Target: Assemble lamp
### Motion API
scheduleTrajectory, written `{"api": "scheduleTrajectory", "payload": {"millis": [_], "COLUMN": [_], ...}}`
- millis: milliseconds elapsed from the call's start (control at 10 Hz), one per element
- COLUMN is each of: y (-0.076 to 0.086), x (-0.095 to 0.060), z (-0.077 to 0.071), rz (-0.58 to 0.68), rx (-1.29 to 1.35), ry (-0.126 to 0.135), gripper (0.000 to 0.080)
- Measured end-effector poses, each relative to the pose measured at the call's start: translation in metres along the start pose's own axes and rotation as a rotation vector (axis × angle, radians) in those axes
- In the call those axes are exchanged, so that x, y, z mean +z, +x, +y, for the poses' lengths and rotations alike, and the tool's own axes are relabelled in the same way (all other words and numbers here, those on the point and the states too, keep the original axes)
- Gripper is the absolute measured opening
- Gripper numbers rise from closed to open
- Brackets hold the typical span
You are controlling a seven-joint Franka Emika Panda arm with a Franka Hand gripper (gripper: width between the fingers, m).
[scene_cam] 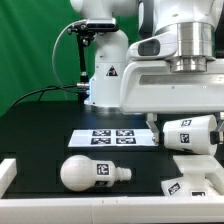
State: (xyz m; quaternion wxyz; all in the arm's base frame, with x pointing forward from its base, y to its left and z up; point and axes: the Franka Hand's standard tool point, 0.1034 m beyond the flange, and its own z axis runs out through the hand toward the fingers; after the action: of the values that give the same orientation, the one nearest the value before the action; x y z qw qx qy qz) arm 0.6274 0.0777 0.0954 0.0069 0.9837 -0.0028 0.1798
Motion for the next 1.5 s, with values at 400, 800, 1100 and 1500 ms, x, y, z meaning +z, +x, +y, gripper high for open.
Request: {"api": "scheduleTrajectory", "payload": {"millis": [400,800,1100,1500], "y": [0.003,0.000,-0.004,-0.009], "x": [-0.013,-0.012,-0.012,-0.007], "z": [0.053,0.054,0.104,0.117], "rz": [-0.150,-0.159,-0.227,-0.205], "rx": [0.013,0.027,0.406,0.693], "ry": [-0.005,-0.005,-0.012,-0.019], "gripper": [0.0699,0.0699,0.0699,0.0699]}}
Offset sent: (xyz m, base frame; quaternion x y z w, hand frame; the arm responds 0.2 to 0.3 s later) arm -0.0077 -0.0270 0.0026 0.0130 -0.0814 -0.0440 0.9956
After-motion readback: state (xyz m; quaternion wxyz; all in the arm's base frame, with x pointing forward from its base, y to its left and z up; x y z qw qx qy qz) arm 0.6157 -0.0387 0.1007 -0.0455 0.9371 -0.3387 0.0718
